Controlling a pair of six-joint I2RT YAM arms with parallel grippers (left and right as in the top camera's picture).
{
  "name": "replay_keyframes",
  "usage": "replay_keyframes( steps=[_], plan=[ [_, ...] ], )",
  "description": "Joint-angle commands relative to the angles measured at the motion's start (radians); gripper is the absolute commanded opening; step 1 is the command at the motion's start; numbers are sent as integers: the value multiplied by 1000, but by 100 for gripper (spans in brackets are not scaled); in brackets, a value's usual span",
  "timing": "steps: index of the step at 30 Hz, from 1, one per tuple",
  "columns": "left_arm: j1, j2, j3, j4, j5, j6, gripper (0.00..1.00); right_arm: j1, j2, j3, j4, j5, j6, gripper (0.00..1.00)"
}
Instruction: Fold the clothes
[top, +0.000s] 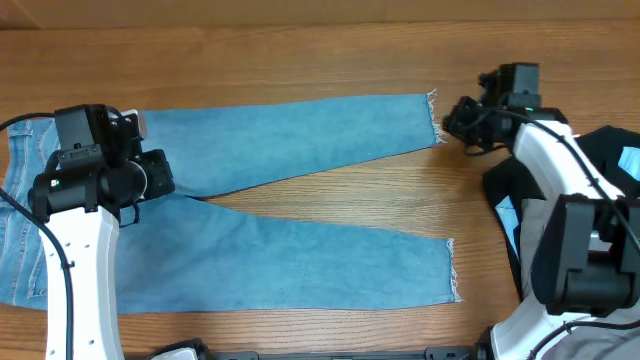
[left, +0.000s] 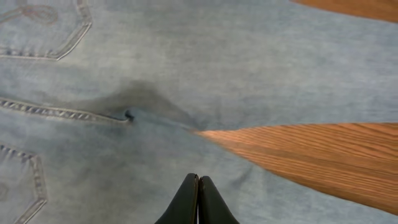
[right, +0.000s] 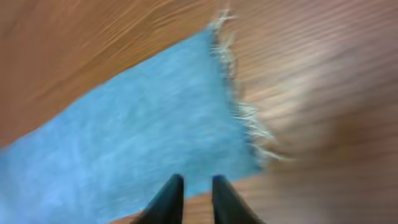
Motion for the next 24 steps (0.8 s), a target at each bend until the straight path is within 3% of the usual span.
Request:
replay_keyframes(
  steps=[1,3,10,11,13,14,17,18,24],
  plan=[
    [-7,-30,13,-13,55,39,6,53,56,0,57,91,2,56],
    [-7,-42,13,-30,57,39,6,71,105,0,103,132,2,74],
    [-7,-83,13,-67,56,42,7,73,227,0,261,178,-51,76],
    [-7,-85,13,-69,56,42,7,73,229,0,255,151,-51,70],
    [-7,-84,13,-70,57,41,8,85,229,0,245,74,-63,47],
    [-7,-84,13,-67,57,41,8,89,229,0,242,72,-63,43],
    [-7,-84,13,-64,56,42,8,86,229,1,232,94,-62,18],
    [-7,-84,13,-70,56,42,8,76,228,6,238,122,-61,4],
    [-7,-84,13,-64,56,42,8,-37,228,78,242,268,-61,4]
  ],
)
